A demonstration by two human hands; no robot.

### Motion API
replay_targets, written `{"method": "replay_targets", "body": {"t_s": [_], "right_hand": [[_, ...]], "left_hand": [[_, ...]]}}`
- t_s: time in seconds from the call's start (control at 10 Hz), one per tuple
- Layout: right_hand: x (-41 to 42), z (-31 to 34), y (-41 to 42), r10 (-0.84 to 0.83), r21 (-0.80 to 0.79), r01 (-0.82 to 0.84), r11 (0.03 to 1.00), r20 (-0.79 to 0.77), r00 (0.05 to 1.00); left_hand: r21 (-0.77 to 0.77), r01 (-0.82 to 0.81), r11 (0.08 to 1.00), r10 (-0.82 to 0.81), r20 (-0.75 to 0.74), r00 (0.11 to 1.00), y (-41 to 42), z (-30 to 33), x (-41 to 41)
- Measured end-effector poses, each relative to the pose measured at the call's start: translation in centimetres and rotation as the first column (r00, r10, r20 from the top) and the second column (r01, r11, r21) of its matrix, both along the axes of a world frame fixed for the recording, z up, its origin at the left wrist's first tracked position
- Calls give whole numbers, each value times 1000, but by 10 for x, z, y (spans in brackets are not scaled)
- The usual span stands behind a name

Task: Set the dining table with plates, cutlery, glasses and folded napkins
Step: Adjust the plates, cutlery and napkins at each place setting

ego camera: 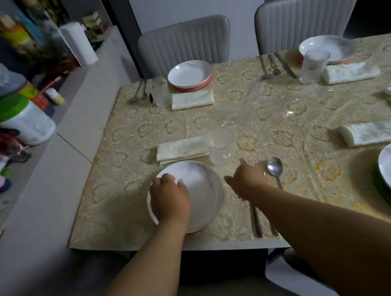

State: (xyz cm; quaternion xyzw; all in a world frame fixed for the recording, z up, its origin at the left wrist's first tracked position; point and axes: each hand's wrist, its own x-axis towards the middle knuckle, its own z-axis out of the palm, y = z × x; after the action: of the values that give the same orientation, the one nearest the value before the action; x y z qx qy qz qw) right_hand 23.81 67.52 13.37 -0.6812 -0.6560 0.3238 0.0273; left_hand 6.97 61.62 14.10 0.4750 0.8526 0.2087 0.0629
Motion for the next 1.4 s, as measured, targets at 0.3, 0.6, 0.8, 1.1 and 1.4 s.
{"method": "replay_targets", "body": {"t_s": [0.3, 0.6, 0.8, 1.1, 1.4], "right_hand": [[-43, -23, -19, -231, -253, 207, 945, -68, 971], [-66, -26, -28, -322, -181, 315, 932, -6, 947], [-75, -23, -24, -453, -200, 443, 874, -10, 891], [-75, -12, -24, -352, -247, 360, 900, 77, 933], [-67, -20, -41, -573, -255, 542, 801, -61, 818]], "left_hand": [[-361, -77, 929, 198, 311, 930, -8, -26, -84], [-408, 21, 913, 154, 391, 907, -5, -34, -101], [-438, 50, 898, 182, 472, 862, -1, -35, -104], [-453, 157, 878, 58, 424, 904, 4, -37, -96], [-447, 197, 872, 13, 423, 906, 6, -40, -88]]}}
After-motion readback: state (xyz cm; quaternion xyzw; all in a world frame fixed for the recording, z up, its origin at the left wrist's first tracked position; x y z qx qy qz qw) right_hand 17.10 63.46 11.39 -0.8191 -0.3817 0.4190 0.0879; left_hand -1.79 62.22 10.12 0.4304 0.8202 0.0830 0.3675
